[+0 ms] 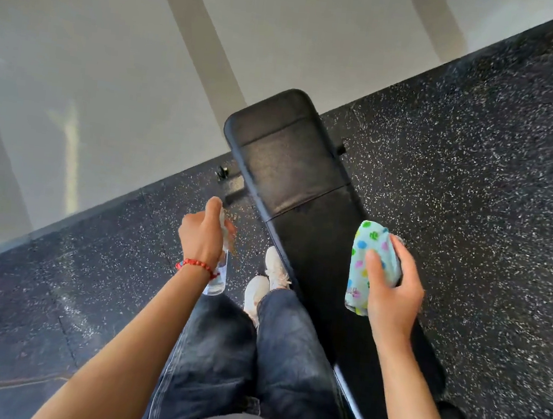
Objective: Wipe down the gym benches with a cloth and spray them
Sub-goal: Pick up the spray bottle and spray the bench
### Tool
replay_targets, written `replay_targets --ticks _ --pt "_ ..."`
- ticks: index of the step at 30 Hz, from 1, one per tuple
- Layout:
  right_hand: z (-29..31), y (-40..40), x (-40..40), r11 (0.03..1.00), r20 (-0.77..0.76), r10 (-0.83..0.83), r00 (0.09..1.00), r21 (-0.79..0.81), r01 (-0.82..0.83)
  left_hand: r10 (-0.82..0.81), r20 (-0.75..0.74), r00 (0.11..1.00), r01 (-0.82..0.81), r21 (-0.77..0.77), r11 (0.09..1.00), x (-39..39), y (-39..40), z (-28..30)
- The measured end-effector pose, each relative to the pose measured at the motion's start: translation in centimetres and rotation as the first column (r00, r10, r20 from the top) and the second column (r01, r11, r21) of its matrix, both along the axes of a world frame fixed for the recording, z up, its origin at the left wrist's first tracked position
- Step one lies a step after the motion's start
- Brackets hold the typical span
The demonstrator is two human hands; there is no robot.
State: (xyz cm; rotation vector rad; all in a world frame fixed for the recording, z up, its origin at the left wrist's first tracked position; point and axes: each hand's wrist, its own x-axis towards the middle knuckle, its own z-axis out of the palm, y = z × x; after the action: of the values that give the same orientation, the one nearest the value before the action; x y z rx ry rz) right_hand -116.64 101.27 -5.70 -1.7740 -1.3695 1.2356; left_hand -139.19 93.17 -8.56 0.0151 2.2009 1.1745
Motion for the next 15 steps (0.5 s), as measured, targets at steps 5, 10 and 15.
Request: replay_targets --ticks 5,10,15 --pt "-0.2 3.3 -2.4 0.995 0.004 0.104 0.995 -0.009 -0.104 0.093 -0.053 0.994 -0.094 -0.007 0.996 -1.9 1.9 0.3" --pt "-0.1 5.4 -5.5 0.980 -0.006 0.197 0.980 0.011 -0.197 0.168 -0.025 0.986 -0.167 0.036 0.985 -3.6 1.4 1.4" --pt "0.3 5.2 -9.7 0.953 -0.024 0.304 0.952 0.019 -0.304 0.251 0.027 0.968 -0.252 0.058 0.966 -5.4 -1.4 2.3"
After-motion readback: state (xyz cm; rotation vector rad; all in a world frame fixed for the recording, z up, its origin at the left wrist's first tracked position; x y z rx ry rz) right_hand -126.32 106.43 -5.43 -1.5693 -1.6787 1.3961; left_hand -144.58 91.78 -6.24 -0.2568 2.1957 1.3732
